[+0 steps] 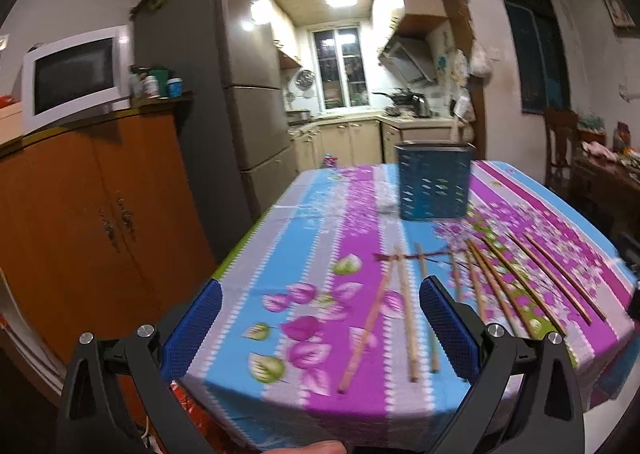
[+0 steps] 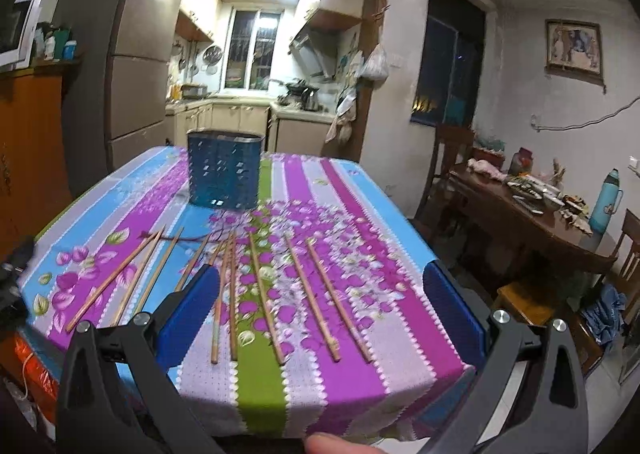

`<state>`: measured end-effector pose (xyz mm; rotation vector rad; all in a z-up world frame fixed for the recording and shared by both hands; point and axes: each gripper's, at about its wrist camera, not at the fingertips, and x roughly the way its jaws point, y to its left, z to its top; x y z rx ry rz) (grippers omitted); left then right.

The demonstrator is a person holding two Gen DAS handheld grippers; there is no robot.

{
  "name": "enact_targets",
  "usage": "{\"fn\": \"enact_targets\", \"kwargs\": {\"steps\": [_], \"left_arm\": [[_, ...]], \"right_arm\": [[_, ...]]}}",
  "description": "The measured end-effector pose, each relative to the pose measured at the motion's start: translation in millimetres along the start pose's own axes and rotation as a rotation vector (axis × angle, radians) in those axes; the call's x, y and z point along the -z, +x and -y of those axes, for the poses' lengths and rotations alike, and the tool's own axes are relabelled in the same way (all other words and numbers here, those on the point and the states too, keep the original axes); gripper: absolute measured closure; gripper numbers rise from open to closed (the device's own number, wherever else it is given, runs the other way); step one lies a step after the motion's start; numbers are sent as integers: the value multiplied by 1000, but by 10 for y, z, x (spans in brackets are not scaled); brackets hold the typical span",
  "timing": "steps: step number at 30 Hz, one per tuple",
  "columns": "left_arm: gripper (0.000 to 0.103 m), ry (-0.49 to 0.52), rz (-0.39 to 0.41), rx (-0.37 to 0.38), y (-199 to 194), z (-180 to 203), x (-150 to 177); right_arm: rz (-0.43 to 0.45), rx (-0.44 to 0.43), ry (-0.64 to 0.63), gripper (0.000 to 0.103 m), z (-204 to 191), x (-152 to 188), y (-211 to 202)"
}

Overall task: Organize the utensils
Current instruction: 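Move both tools toward the row of wooden chopsticks, then close the left tool on one chopstick while the right tool grasps another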

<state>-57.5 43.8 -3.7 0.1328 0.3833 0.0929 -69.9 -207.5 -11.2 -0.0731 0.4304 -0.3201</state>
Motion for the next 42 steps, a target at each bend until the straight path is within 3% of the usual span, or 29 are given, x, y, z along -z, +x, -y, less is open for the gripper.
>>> {"fn": "enact_targets", "kwargs": {"steps": [3, 9, 11, 14, 18, 20, 23, 24, 25, 29, 30, 32, 33, 35, 38, 42], "left_arm": [[4, -62, 27, -9, -29, -327, -103], [4, -160, 38, 102, -10, -707, -222], [4, -188, 27, 158, 17, -783, -178], [4, -192, 22, 260, 43, -796, -13], [5, -103, 15, 247, 125, -633, 339], [14, 3, -18, 245, 179, -468, 512], [15, 156, -20, 219, 231, -224, 746], [18, 176, -44, 227, 283, -182, 784], [26, 189, -62, 228, 340, -145, 836], [30, 174, -101, 271, 508, -134, 904], [31, 165, -102, 285, 539, -145, 902], [32, 166, -98, 306, 577, -145, 908], [36, 170, -97, 316, 581, -143, 916], [45, 186, -97, 334, 601, -132, 948], [57, 211, -109, 347, 649, -114, 1004], [64, 229, -102, 358, 640, -123, 1041]], "right_arm": [[36, 32, 25, 5, 143, -93, -87], [160, 50, 78, 5, 446, -216, -290], [122, 46, 61, 5, 461, -211, -210], [-66, -45, 4, 5, 507, -38, 109], [-107, -63, 42, 5, 669, 341, 259], [-183, -65, 1, 5, 626, 497, 391], [-307, -124, 4, 5, 635, 737, 614], [-312, -143, 15, 5, 641, 767, 638], [-303, -151, 24, 5, 649, 778, 643], [-223, -148, -17, 5, 642, 750, 588], [-232, -158, -34, 8, 623, 739, 626], [-244, -176, -38, 27, 636, 733, 673], [-259, -178, -40, 31, 612, 733, 719], [-265, -189, -33, 52, 630, 777, 786], [-273, -247, -34, 70, 579, 810, 858], [-254, -268, -98, 83, 475, 838, 897]]}}
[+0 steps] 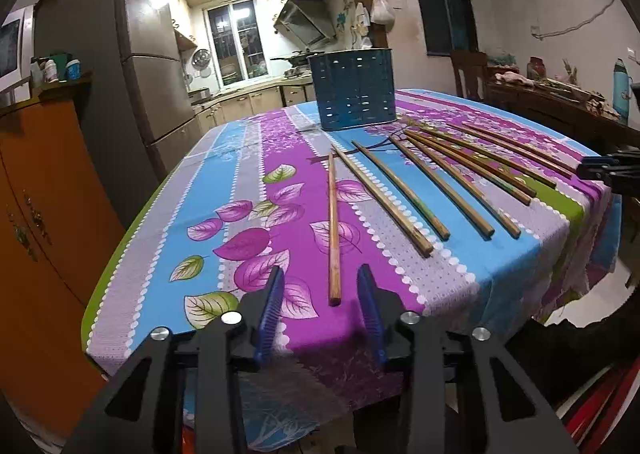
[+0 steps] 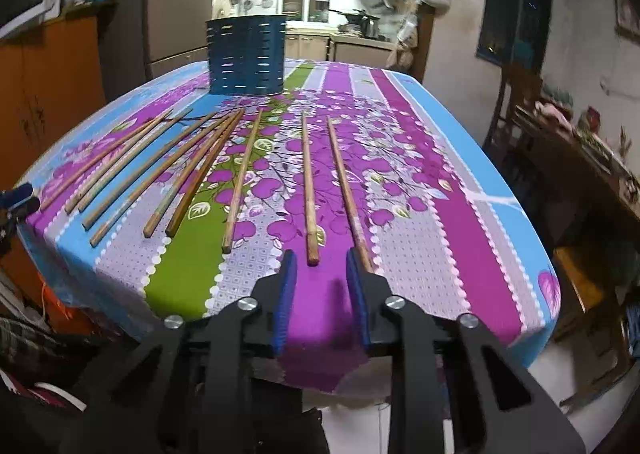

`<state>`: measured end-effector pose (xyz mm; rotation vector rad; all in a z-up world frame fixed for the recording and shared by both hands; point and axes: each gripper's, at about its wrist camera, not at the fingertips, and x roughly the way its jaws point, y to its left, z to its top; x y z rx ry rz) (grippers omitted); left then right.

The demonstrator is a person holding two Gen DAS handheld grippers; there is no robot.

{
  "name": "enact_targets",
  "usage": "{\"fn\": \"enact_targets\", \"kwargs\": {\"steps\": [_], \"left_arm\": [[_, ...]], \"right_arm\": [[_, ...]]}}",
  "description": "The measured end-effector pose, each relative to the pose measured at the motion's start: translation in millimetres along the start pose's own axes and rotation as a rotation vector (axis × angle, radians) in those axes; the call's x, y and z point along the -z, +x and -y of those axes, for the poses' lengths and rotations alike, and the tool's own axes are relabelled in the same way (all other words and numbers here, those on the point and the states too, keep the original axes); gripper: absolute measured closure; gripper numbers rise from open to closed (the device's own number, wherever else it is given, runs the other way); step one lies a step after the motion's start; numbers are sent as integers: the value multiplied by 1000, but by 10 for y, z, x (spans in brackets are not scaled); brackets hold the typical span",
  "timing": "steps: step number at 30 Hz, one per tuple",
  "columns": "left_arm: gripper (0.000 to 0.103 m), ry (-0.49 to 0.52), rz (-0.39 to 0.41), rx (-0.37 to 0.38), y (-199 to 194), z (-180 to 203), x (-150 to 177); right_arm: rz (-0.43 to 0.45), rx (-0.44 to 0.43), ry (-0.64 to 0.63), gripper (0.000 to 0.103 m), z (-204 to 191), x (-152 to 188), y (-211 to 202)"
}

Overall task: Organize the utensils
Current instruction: 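Close the left tool on one chopstick while the right tool grasps another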

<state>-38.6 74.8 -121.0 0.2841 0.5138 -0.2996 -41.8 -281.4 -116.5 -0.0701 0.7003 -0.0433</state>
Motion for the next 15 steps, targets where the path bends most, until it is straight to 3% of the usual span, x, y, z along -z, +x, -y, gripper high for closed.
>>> {"fn": "enact_targets", "kwargs": {"steps": [15], "left_arm": [[64, 39, 18, 8, 109, 58, 68]], "right_arm": [[9, -74, 27, 84, 72, -20, 210]]}}
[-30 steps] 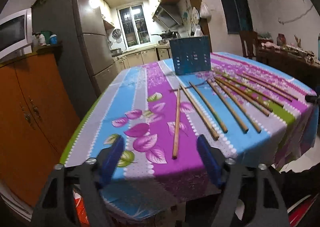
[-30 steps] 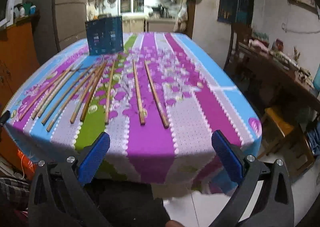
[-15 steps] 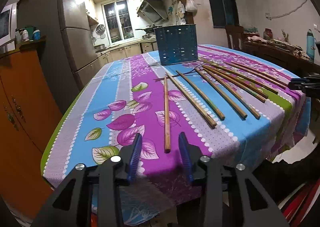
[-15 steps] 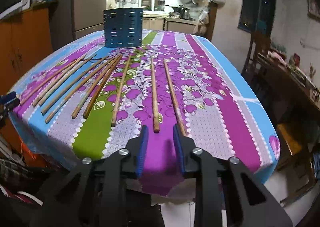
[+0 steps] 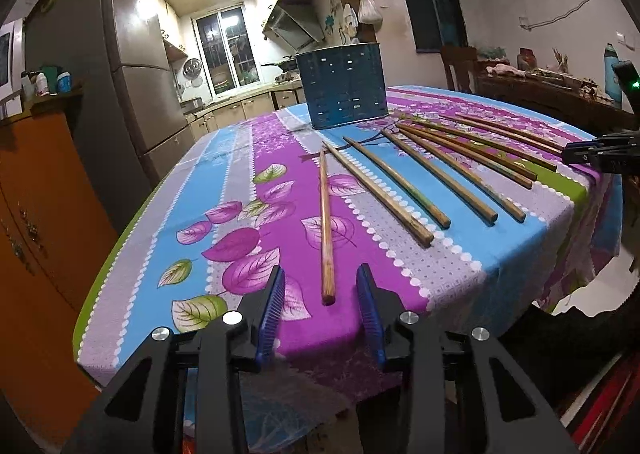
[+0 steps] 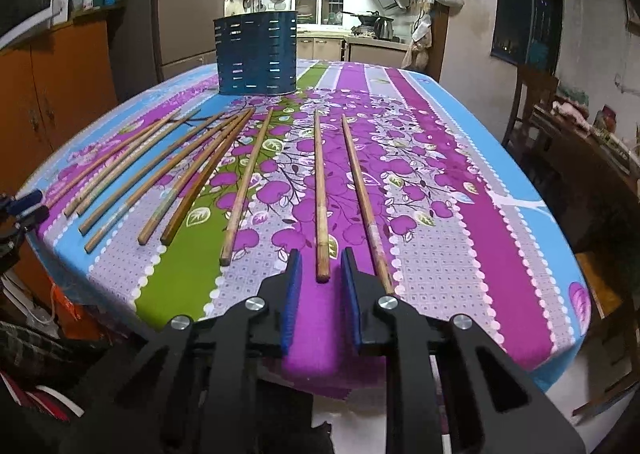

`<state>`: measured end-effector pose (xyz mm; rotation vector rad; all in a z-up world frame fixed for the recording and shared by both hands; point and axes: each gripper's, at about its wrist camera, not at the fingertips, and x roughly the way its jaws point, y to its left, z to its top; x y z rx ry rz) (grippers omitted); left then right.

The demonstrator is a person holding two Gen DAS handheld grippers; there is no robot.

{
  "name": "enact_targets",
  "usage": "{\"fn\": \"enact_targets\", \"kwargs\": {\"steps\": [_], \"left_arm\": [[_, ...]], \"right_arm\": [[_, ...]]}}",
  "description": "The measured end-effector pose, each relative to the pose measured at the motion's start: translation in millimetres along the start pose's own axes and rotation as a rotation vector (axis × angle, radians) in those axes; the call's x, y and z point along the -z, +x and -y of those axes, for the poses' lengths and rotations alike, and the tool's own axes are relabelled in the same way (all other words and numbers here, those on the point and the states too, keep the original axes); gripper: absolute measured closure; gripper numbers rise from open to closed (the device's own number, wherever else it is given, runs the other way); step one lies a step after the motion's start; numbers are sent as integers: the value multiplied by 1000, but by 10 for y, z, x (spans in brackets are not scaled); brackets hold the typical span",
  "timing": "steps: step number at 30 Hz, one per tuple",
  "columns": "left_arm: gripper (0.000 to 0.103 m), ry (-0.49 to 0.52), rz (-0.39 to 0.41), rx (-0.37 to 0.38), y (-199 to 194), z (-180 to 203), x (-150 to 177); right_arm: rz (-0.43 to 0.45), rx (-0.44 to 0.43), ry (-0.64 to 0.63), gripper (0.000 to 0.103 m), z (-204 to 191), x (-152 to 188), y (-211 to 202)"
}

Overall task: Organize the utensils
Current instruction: 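Close the left tool on one chopstick while the right tool grasps another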

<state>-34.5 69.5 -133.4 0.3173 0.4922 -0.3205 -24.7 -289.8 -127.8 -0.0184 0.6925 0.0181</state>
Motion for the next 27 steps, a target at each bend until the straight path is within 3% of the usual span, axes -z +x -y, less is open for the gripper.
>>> {"fn": "enact_targets", "kwargs": {"steps": [3, 7, 9, 18, 23, 27], "left_arm": [[66, -2, 7, 8, 16, -14, 3], [83, -1, 16, 59, 7, -6, 20], [85, 5, 23, 72, 2, -1, 26], [85, -13, 29, 126, 6, -86, 47], [86, -142, 28, 223, 67, -269, 61], [95, -96, 32, 151, 62, -172, 47]], "right_arm": [[4, -27, 22, 87, 25, -16, 34], [15, -39, 35, 95, -5, -8, 39], [18, -42, 39, 97, -15, 1, 37], [28, -44, 61, 98, -24, 28, 25], [36, -46, 71, 98, -35, 36, 26], [41, -49, 96, 98, -19, 37, 20]]}}
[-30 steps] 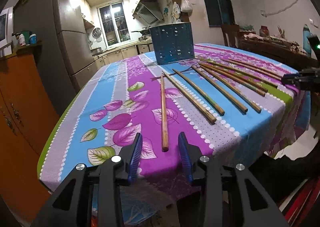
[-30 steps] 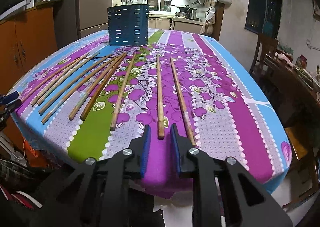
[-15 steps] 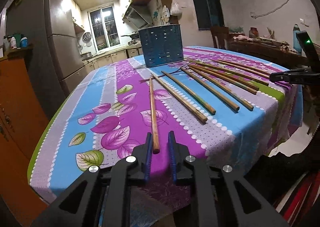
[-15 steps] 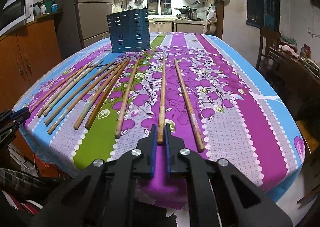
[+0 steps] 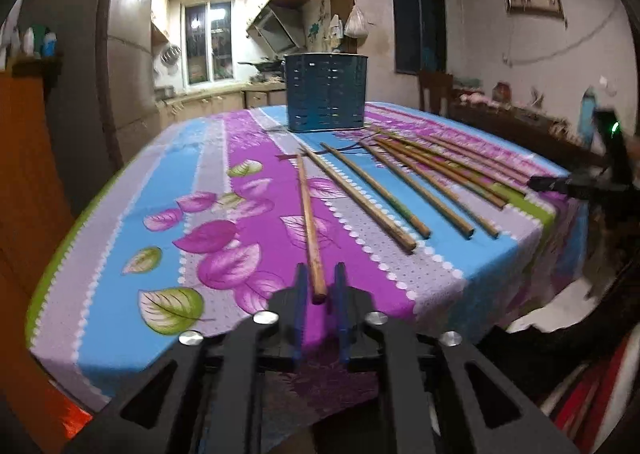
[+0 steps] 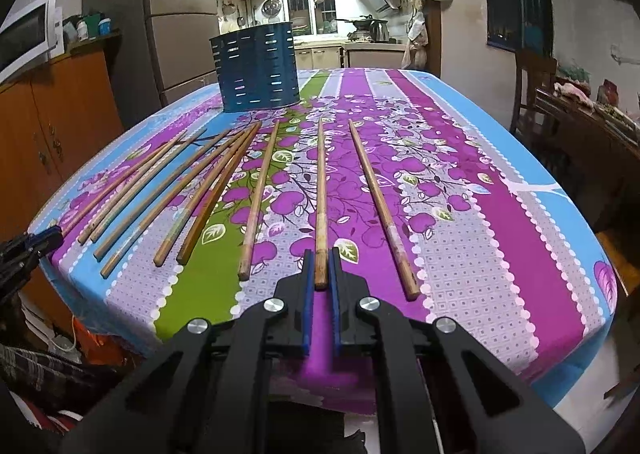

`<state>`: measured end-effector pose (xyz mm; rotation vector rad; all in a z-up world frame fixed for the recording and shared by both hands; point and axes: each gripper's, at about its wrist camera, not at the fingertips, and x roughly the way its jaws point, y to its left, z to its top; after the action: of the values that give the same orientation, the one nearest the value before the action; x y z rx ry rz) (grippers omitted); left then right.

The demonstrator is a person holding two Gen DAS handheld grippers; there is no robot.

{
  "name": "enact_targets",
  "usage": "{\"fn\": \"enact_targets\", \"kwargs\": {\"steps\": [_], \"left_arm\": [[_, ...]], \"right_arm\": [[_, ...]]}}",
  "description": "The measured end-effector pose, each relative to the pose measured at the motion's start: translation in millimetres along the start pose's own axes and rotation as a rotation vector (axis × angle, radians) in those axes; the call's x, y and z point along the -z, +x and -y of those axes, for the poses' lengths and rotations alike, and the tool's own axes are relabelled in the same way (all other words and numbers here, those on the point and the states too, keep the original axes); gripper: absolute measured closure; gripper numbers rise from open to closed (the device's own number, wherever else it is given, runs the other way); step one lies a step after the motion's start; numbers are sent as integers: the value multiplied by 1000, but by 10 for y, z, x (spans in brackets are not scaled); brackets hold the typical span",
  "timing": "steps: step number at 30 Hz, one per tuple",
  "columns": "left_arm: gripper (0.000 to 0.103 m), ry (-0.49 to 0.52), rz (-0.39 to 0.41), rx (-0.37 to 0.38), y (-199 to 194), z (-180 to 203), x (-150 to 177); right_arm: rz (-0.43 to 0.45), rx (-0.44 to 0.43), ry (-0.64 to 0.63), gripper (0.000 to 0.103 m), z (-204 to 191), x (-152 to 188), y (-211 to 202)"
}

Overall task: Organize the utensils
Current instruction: 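Close the left tool on one chopstick while the right tool grasps another, then lift both held chopsticks and lower them into the blue utensil holder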

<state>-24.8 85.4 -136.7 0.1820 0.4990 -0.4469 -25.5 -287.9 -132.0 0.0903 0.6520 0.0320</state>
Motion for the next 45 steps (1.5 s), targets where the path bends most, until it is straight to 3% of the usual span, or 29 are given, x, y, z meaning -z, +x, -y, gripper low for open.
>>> {"fn": "enact_targets", "kwargs": {"steps": [5, 10, 16, 22, 37, 45], "left_arm": [[95, -24, 5, -33, -49, -61, -157], [95, -29, 74, -48, -216, -108, -497], [95, -54, 162, -36, -328, -200, -989], [95, -94, 174, -30, -299, -301, -1413], [96, -157, 155, 1, 58, -618, -2301], [96, -134, 143, 17, 362, -667, -2670]], "right_arm": [[51, 6, -5, 98, -47, -132, -165], [112, 4, -22, 98, -63, -350, -332], [226, -18, -64, 98, -111, -785, -490], [294, -36, -85, 98, -111, -1255, -533], [277, -85, -133, 98, -180, -1992, -307], [281, -105, -148, 98, -230, -2345, -205]]}}
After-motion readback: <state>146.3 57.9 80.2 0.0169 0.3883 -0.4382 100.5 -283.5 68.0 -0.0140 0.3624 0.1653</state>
